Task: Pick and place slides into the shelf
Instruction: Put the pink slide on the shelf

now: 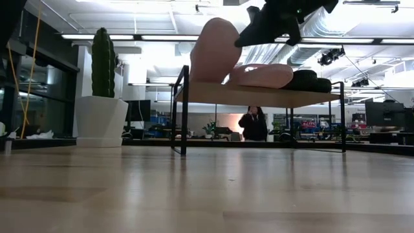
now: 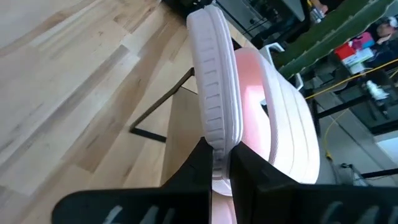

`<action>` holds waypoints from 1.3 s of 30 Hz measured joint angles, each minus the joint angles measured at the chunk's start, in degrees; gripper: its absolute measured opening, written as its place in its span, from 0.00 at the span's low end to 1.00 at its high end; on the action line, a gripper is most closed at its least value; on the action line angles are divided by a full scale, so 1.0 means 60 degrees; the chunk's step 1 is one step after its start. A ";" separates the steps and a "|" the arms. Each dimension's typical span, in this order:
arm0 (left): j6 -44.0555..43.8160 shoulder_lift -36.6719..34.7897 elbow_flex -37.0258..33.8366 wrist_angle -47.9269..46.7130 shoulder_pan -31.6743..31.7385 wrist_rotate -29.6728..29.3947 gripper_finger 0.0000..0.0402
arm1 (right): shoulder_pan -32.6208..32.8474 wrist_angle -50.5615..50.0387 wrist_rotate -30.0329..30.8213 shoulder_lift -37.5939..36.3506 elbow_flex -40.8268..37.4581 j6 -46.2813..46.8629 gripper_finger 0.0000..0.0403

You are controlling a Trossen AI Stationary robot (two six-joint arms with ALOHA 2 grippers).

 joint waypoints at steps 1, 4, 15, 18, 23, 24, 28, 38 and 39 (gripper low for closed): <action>-0.0001 0.0000 0.0000 0.0000 0.0000 0.0000 0.52 | 0.0000 -0.0016 -0.0062 0.0000 0.0000 0.0040 0.01; -0.0002 0.0000 0.0000 0.0002 0.0000 0.0000 0.52 | 0.0000 -0.0054 -0.0101 0.0000 0.0000 0.0089 0.04; -0.0001 0.0000 0.0000 -0.0001 -0.0002 -0.0004 0.52 | -0.0007 -0.0111 -0.0516 0.0000 0.0000 0.0625 0.16; -0.0001 0.0000 0.0000 -0.0001 -0.0002 -0.0004 0.52 | 0.0000 -0.0163 -0.0678 0.0000 0.0000 0.0765 0.19; -0.0004 0.0000 0.0000 -0.0001 -0.0004 -0.0004 0.52 | -0.0003 -0.0239 -0.0960 0.0000 0.0000 0.0980 0.26; 0.0000 0.0000 0.0000 -0.0001 0.0000 -0.0004 0.52 | 0.0000 -0.0239 -0.1017 0.0000 0.0000 0.1069 0.28; 0.0000 0.0000 0.0000 -0.0005 -0.0003 -0.0004 0.52 | 0.0000 -0.0206 -0.1077 0.0000 0.0000 0.1345 0.37; 0.0000 0.0000 0.0000 -0.0005 -0.0003 -0.0004 0.52 | 0.0022 -0.0265 -0.1343 0.0000 0.0000 0.3071 0.59; 0.0000 0.0000 0.0000 -0.0005 -0.0004 -0.0004 0.52 | 0.0022 -0.0367 -0.1420 0.0004 0.0000 0.3245 0.60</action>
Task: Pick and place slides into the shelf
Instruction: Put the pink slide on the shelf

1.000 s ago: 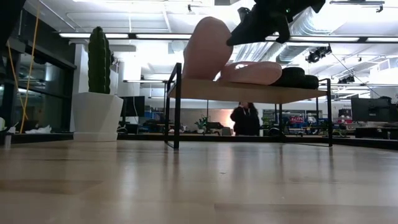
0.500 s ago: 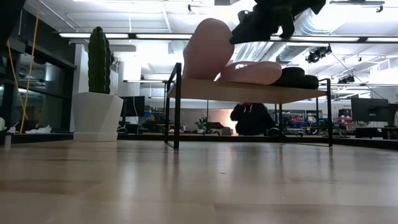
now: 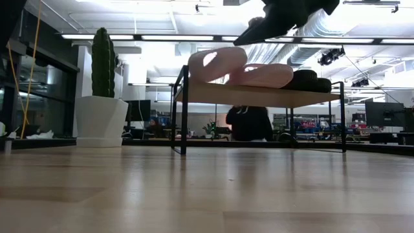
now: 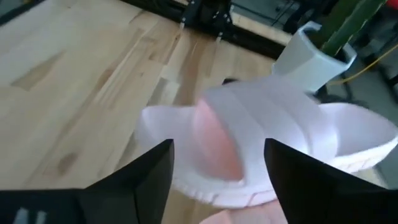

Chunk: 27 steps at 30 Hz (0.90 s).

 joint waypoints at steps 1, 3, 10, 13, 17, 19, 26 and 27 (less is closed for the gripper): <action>0.0000 0.0000 0.0000 0.0000 0.0001 0.0000 0.52 | 0.0000 -0.0065 -0.0070 0.0000 0.0000 0.0089 0.61; 0.0012 0.0000 0.0000 0.0000 0.0001 0.0000 0.52 | 0.0003 -0.0168 -0.0093 0.0000 0.0000 0.0095 0.61; 0.0076 0.0000 0.0000 -0.0004 -0.0004 0.0000 0.52 | 0.0215 0.0131 -0.0093 0.0000 0.0000 0.0034 0.62; 0.0076 0.0000 0.0000 -0.0018 -0.0004 0.0000 0.52 | 0.0331 0.0351 -0.0089 0.0000 0.0000 0.0031 0.61; 0.0076 0.0000 0.0000 -0.0033 -0.0004 0.0000 0.52 | 0.0496 0.0515 0.0158 0.0006 0.0000 0.0112 0.61; 0.0076 0.0000 0.0000 -0.0057 -0.0004 -0.0002 0.52 | 0.0588 0.0530 0.0504 0.0043 0.0000 0.0361 0.59; 0.0073 0.0004 0.0000 -0.0055 -0.0004 -0.0004 0.52 | 0.0861 0.0219 0.0733 0.0046 0.0000 0.0832 0.39; 0.0073 0.0004 0.0000 -0.0055 -0.0004 -0.0002 0.52 | 0.0936 0.0212 0.0721 0.0046 0.0000 0.0830 0.34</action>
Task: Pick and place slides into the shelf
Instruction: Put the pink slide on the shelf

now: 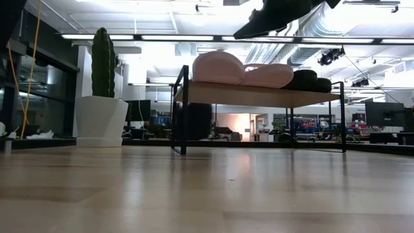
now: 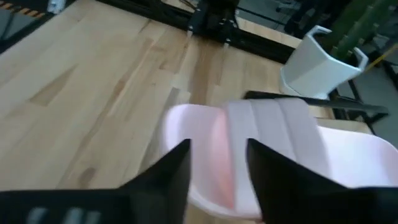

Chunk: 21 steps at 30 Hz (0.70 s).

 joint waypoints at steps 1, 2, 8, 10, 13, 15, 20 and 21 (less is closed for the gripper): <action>0.0000 0.0000 0.0000 0.0000 0.0002 0.0000 0.52 | 0.0067 -0.0014 0.0000 0.0002 0.0000 0.0002 0.29; 0.0000 0.0000 0.0000 0.0000 0.0000 0.0000 0.52 | 0.0147 0.0006 0.0003 0.0029 0.0000 -0.0002 0.24; 0.0000 0.0000 0.0000 0.0000 0.0003 0.0002 0.52 | 0.0448 0.0167 0.0040 0.0078 -0.0004 -0.0189 0.03; 0.0000 0.0000 0.0000 0.0000 0.0000 -0.0001 0.52 | 0.0441 0.0304 0.0050 0.0078 -0.0004 0.0012 0.05; 0.0000 0.0000 0.0000 0.0003 0.0001 -0.0001 0.52 | 0.0359 0.0337 0.0049 0.0109 -0.0004 0.0011 0.02; -0.0002 0.0000 0.0000 0.0004 0.0000 -0.0001 0.52 | 0.0303 0.0374 0.0064 0.0192 -0.0001 0.0055 0.01; -0.0002 0.0000 -0.0004 0.0007 0.0000 -0.0001 0.52 | 0.0201 0.0514 0.0080 0.0647 -0.0003 0.0086 0.00; -0.0004 0.0000 -0.0004 0.0004 0.0000 -0.0001 0.52 | 0.0183 0.0589 0.0080 0.0761 0.0000 0.0086 0.00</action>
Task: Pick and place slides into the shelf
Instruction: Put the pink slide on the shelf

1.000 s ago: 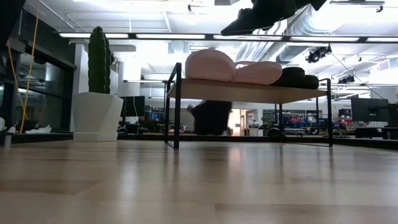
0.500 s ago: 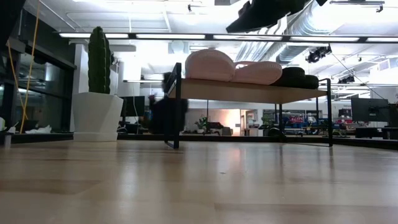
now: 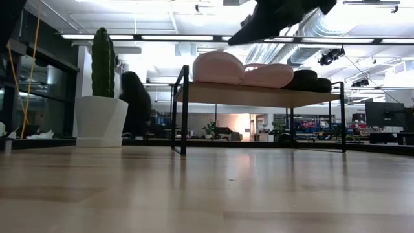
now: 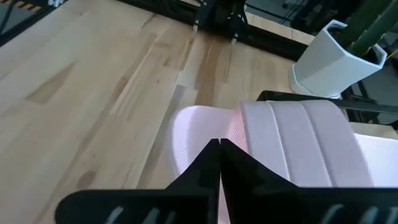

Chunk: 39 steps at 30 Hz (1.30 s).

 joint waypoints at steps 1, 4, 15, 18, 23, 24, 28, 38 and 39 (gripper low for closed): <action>0.0000 0.0000 0.0000 0.0000 0.0000 0.0000 0.52 | -0.0031 0.0025 0.0000 0.0078 -0.0002 -0.0002 0.00; 0.0000 0.0000 0.0000 -0.0017 0.0000 0.0003 0.52 | -0.0116 0.0106 -0.0007 0.0272 0.0000 0.0002 0.00; 0.0005 0.0000 0.0000 -0.0150 0.0000 -0.0007 0.52 | -0.0359 0.0270 0.0123 0.0553 0.0000 0.0168 0.00; 0.0007 0.0000 0.0000 -0.0155 0.0000 -0.0011 0.52 | -0.0387 0.0283 0.0291 0.0609 0.0000 0.0168 0.00; 0.0007 0.0000 0.0000 -0.0179 0.0000 -0.0040 0.52 | -0.0391 0.0435 0.0425 0.0801 0.0000 0.0168 0.00; 0.0007 0.0000 0.0000 -0.0182 0.0000 -0.0040 0.52 | -0.0391 0.0487 0.0521 0.0849 0.0000 0.0168 0.00; 0.0007 0.0000 0.0000 -0.0212 -0.0004 -0.0039 0.52 | -0.0394 0.0726 0.0722 0.1020 0.0000 0.0168 0.00; 0.0182 0.0000 0.0000 -0.0230 -0.0204 -0.0197 0.52 | -0.0521 0.1097 0.0863 0.1161 0.0000 0.0233 0.00; 0.0182 0.0000 0.0000 -0.0230 -0.0204 -0.0193 0.52 | -0.0548 0.1112 0.0863 0.1161 0.0000 0.0234 0.00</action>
